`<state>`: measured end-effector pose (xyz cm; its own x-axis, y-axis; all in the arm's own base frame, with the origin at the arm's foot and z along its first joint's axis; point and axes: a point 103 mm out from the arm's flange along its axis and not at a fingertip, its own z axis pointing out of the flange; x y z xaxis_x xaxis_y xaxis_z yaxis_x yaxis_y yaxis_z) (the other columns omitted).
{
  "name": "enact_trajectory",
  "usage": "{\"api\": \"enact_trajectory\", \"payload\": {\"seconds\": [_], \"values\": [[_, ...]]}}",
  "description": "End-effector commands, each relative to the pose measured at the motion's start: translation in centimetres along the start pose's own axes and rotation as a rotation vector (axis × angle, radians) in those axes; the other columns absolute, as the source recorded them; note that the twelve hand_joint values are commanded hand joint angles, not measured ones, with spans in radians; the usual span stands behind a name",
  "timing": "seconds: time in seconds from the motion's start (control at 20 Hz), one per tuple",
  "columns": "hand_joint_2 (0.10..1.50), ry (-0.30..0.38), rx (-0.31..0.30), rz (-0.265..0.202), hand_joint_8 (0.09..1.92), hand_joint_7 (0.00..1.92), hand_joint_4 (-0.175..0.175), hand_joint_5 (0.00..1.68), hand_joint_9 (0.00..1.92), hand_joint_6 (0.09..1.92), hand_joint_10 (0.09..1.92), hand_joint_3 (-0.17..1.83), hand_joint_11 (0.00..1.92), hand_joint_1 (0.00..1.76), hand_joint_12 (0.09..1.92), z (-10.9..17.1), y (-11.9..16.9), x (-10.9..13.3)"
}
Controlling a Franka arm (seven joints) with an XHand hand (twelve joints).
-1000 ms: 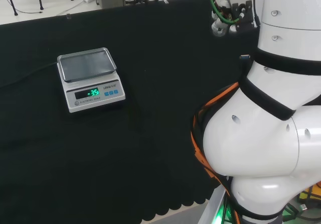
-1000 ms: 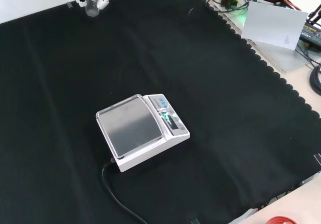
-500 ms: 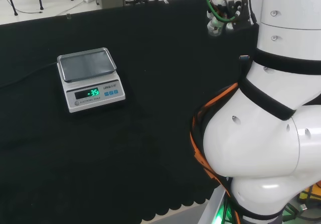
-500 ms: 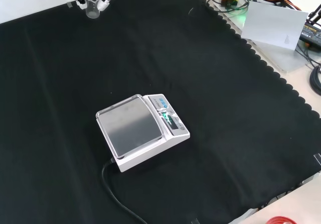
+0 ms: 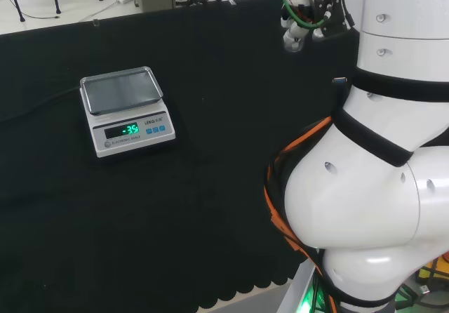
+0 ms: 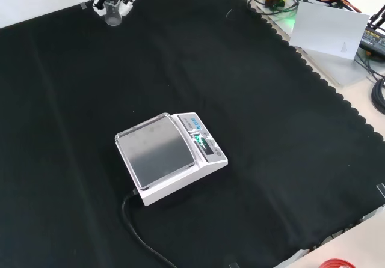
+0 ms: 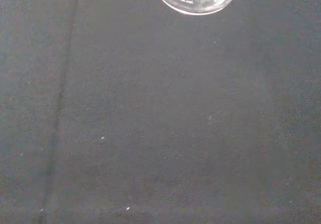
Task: Put the beaker on the electronic balance.
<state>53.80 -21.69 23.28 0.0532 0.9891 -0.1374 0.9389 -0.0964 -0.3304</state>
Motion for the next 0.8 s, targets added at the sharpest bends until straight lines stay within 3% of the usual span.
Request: {"api": "enact_trajectory", "payload": {"seconds": [0.05, 0.4, 0.8], "values": [[1.26, -0.088, 0.026, -0.068, 0.86, 0.59, -0.154, 0.73, 0.88, 1.37, 0.78, -0.03, 0.79, 1.07, 1.18, -2.4, 2.3, 4.5], [1.26, -0.140, 0.013, -0.141, 0.87, 0.60, -0.154, 0.74, 0.88, 1.36, 0.78, -0.03, 0.79, 1.07, 1.18, -3.9, 2.9, 8.3], [1.26, -0.107, 0.025, -0.255, 0.87, 0.61, -0.154, 0.74, 0.89, 1.36, 0.79, -0.03, 0.79, 1.07, 1.18, -4.8, 2.9, 11.9]]}}
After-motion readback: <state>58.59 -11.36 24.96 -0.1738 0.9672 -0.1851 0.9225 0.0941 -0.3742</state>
